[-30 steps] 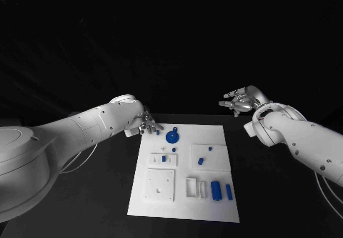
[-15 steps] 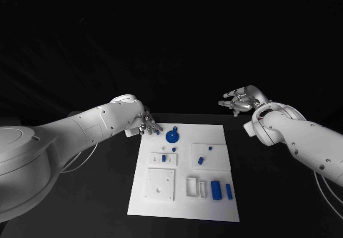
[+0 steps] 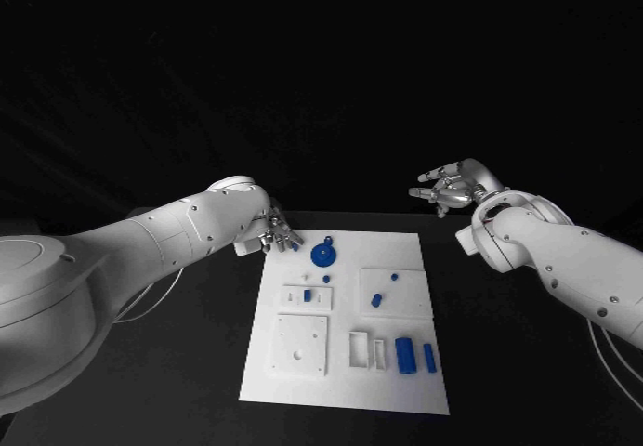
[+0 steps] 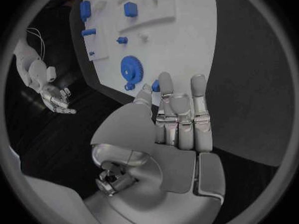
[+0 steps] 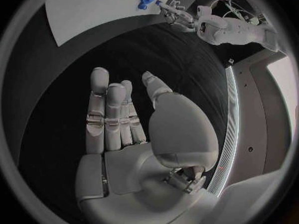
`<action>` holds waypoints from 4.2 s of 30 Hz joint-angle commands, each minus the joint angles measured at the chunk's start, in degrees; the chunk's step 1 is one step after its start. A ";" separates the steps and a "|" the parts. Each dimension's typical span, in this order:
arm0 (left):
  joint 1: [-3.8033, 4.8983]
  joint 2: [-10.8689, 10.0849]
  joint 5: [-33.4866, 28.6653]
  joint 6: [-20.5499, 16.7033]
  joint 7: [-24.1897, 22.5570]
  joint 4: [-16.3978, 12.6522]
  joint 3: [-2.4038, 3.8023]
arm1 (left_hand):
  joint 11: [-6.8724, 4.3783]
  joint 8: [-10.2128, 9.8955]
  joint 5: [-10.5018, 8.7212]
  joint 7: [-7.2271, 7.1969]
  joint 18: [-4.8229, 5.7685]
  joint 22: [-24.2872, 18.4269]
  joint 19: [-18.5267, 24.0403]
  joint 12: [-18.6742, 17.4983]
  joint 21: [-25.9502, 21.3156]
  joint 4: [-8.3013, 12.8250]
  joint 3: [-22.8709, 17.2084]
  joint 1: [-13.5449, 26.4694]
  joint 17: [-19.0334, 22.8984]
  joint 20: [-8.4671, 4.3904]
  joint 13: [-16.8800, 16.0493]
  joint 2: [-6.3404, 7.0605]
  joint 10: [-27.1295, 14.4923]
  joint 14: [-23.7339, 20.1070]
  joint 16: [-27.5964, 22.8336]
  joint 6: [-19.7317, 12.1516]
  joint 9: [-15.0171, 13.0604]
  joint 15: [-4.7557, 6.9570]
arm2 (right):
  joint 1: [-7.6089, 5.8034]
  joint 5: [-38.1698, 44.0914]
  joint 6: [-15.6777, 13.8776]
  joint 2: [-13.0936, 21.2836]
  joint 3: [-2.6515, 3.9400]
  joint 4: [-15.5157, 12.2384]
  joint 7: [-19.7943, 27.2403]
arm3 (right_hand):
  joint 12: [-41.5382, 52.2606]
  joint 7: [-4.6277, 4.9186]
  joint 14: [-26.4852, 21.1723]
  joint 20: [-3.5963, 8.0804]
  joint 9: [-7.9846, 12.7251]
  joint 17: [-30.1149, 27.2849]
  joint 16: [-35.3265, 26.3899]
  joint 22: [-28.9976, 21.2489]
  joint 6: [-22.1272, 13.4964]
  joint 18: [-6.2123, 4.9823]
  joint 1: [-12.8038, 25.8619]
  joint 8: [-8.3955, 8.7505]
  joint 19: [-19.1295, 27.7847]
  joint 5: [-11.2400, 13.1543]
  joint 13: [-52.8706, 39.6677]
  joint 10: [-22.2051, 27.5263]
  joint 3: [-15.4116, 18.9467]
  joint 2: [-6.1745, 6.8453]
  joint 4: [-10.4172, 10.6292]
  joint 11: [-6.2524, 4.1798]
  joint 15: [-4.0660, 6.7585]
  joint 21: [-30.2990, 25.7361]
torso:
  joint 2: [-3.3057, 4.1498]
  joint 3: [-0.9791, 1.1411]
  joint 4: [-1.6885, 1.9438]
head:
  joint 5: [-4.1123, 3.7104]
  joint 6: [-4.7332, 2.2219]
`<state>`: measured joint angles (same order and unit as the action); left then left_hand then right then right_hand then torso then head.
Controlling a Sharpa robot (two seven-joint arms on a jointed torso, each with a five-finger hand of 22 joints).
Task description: Assemble the parts on the task board
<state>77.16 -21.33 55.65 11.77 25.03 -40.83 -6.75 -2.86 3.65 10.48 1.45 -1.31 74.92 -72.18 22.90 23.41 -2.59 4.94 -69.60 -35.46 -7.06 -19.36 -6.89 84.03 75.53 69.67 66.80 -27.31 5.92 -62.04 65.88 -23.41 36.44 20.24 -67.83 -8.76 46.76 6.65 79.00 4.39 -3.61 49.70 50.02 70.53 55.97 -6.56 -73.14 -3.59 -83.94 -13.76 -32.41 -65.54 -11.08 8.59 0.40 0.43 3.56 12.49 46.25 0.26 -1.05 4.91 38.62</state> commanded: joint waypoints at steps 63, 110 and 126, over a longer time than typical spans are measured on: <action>-1.08 -20.09 0.82 -20.65 5.47 -40.06 -5.67 | -1.19 0.25 19.26 -2.23 -1.34 1.13 -0.78 7.16 4.80 8.23 -24.76 0.59 -8.63 -0.22 2.14 8.86 2.85 5.23 2.61 6.42 -21.83 1.05 | 2.23 -0.94 1.20 0.82 0.00 1.37 0.67 | 0.09 0.14 -0.22 0.37 -0.09 -0.06 -0.26 -0.13 -0.33 -0.19 0.66 0.00 -2.05 -0.36 0.03 0.19 0.06 0.13 0.21 -0.11 0.11 0.63 | -2.97 -0.40 3.01 | -0.29 3.80; -4.08 -16.24 5.75 -18.59 4.55 -36.24 -6.70 | -1.21 0.24 19.35 -2.19 -1.64 1.09 -0.65 7.39 5.10 8.71 -24.98 0.73 -9.24 -0.02 2.67 8.80 2.85 5.37 2.28 6.45 -21.42 0.99 | 2.40 -0.94 1.37 0.80 0.00 1.16 0.73 | 0.09 0.14 -0.24 0.36 -0.09 -0.05 -0.27 -0.16 -0.40 -0.19 0.67 0.00 -2.02 -0.46 0.02 0.22 0.10 0.08 0.22 -0.11 0.10 0.58 | -2.90 -0.37 3.03 | -0.72 4.64; -4.37 -15.87 6.27 -18.04 4.48 -35.82 -6.71 | -1.18 0.23 19.30 -2.16 -1.64 1.08 -0.61 7.32 5.11 8.73 -24.97 0.75 -9.30 -0.01 2.74 8.75 2.83 5.37 2.22 6.39 -21.36 0.98 | 2.44 -0.94 1.39 0.82 0.00 1.19 0.74 | 0.09 0.15 -0.20 0.37 -0.08 -0.06 -0.29 -0.25 -0.43 -0.19 0.73 0.01 -2.04 -0.49 0.02 0.20 0.11 0.00 0.10 -0.12 0.11 0.61 | -2.91 -0.42 3.02 | -0.80 4.82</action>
<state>72.83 -37.32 61.39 -7.30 30.03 -76.63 -13.46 -3.38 3.72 29.67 2.85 -2.20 74.91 -72.60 30.05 28.38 0.66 -14.58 -68.45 -44.74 -7.06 -16.67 1.95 84.35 80.54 72.11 69.34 -43.18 6.80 -59.64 64.86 -22.72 37.26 20.22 -66.56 -8.58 46.76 6.78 79.00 4.38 -3.61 49.70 50.02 70.34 55.83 -6.55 -73.14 -3.59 -83.93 -14.02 -32.43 -65.54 -11.08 8.59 0.40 0.43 3.56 12.84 43.34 -0.12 1.96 4.13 43.38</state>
